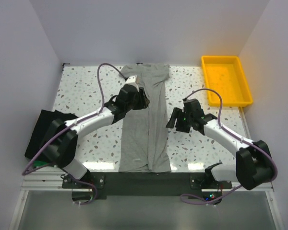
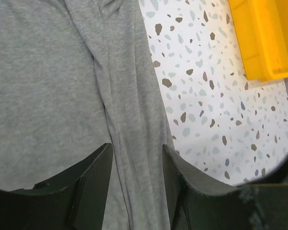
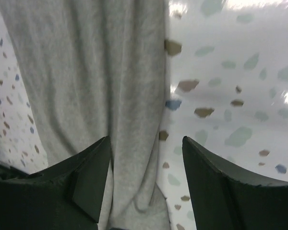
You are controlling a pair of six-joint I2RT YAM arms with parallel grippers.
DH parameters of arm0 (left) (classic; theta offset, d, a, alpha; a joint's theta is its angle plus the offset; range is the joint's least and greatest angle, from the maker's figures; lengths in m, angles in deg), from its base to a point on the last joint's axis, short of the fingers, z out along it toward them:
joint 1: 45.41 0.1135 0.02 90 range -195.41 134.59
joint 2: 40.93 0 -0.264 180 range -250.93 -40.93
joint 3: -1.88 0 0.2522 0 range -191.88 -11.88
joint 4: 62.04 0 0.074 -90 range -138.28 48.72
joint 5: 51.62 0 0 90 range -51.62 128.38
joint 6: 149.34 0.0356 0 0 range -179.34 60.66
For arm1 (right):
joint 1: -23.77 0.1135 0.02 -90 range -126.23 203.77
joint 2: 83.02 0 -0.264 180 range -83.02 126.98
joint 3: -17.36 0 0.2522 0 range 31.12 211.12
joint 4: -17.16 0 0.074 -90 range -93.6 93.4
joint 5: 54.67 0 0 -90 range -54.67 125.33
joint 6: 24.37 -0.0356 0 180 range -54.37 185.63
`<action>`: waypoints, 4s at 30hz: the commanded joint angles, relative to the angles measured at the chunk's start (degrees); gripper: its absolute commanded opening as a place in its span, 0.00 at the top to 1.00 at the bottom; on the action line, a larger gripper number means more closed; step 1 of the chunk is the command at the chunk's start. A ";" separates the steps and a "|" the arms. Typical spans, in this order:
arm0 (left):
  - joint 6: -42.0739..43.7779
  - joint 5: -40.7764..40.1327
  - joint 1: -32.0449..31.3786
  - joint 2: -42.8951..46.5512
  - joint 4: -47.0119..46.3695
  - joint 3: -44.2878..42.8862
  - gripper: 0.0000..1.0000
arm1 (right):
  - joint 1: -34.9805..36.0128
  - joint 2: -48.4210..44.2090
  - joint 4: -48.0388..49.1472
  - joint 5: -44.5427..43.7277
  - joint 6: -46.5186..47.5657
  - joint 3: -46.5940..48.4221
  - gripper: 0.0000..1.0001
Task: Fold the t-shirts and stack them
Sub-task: Fold the tshirt
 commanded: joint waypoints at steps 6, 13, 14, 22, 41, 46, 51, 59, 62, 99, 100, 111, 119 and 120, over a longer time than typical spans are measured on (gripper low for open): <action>6.20 5.18 2.71 -16.22 0.38 -16.16 0.52 | 6.72 -13.37 0.70 3.06 -6.84 -13.06 0.40; 9.10 4.65 3.59 -25.01 2.84 -21.61 0.54 | 9.71 -18.21 -0.71 5.88 -6.85 -20.09 0.44; 9.28 4.65 3.59 -25.72 2.67 -21.88 0.54 | 10.23 -18.39 -0.88 5.97 -6.76 -20.79 0.44; 10.68 4.21 3.85 -30.12 1.70 -23.29 0.55 | 12.43 -17.78 0.78 9.22 -7.11 -23.08 0.44; 11.12 1.05 5.43 -33.20 1.61 -23.20 0.88 | 23.33 -12.58 2.11 7.21 -14.05 -25.37 0.79; 11.04 1.31 6.05 -33.11 1.61 -23.02 0.90 | 23.33 -20.14 -4.99 5.62 -15.28 -25.90 0.94; 10.95 1.66 6.31 -33.20 1.35 -22.85 0.91 | 23.33 -27.78 -9.85 5.79 -17.13 -26.86 0.99; 10.95 4.39 6.49 -31.27 -1.29 -23.11 0.85 | 23.34 -27.62 -9.85 4.39 -15.91 -28.01 0.89; 11.39 5.09 6.49 -29.08 -1.29 -23.37 0.75 | 23.33 -26.83 -10.11 3.25 -14.85 -27.57 0.81; -6.98 11.24 5.70 41.33 25.61 31.11 0.38 | 30.54 -10.22 -11.96 -9.06 -2.36 -1.99 0.61; -6.98 12.55 4.83 41.51 24.39 31.81 0.39 | 30.63 -10.22 -11.79 -9.06 -2.45 -1.91 0.61; -16.98 7.47 -8.36 40.10 25.68 35.69 0.44 | 38.27 -4.42 -10.82 -10.46 -5.18 1.52 0.60; -21.22 4.39 -13.90 39.32 29.47 35.95 0.46 | 42.84 -1.34 -11.08 -11.52 -6.94 1.79 0.60; -21.74 4.48 -14.42 38.27 29.21 36.04 0.46 | 42.93 -1.17 -11.17 -11.61 -7.02 1.70 0.60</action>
